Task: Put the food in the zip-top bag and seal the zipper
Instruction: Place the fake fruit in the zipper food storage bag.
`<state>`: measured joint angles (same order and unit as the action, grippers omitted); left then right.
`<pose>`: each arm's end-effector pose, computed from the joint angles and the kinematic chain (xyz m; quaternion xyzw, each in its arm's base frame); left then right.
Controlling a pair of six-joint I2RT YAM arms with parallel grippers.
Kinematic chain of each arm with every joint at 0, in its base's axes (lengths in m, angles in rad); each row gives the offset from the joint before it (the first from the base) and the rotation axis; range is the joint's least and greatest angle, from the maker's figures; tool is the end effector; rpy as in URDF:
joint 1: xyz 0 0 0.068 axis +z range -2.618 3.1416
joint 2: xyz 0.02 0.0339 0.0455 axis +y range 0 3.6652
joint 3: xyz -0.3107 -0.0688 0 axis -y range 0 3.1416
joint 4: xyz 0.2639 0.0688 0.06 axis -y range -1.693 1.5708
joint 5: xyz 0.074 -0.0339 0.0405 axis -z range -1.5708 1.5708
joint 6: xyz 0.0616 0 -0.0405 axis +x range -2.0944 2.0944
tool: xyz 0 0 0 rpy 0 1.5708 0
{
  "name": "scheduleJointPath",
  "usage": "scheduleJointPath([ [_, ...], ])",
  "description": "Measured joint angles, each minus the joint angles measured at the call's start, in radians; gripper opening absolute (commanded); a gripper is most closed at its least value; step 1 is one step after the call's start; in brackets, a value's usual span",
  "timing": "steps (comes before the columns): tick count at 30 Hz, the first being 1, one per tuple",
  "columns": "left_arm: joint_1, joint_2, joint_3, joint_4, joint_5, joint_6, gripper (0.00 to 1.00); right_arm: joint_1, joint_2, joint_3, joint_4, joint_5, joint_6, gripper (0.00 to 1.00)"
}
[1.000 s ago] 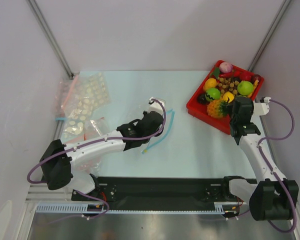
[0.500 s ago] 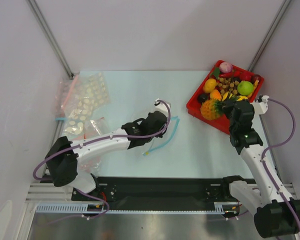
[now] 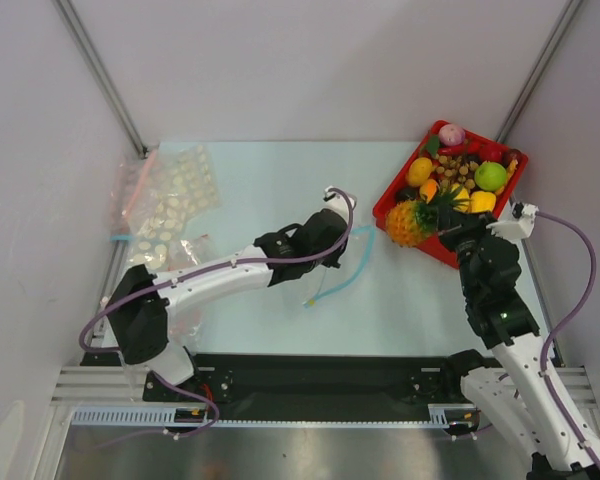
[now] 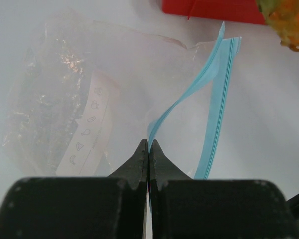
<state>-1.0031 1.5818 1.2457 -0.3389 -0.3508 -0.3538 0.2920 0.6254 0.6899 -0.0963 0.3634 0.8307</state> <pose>0.2304 -0.3219 0.3114 0.2115 0.8653 -0.1452 0.4307 0.1587 0.0248 0.3681 0.3092 0.6475 0.2544 0.6484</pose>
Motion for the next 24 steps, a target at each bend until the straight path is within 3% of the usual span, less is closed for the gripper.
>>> scheduleJointPath([
  [12,0.044,0.13,0.208,-0.095,0.119,-0.07,0.0,0.086,-0.143,-0.062,0.187,-0.145,-0.103,0.0],
  [24,0.137,0.137,0.22,-0.086,0.328,-0.165,0.0,0.129,-0.112,-0.178,0.352,-0.271,-0.091,0.0],
])
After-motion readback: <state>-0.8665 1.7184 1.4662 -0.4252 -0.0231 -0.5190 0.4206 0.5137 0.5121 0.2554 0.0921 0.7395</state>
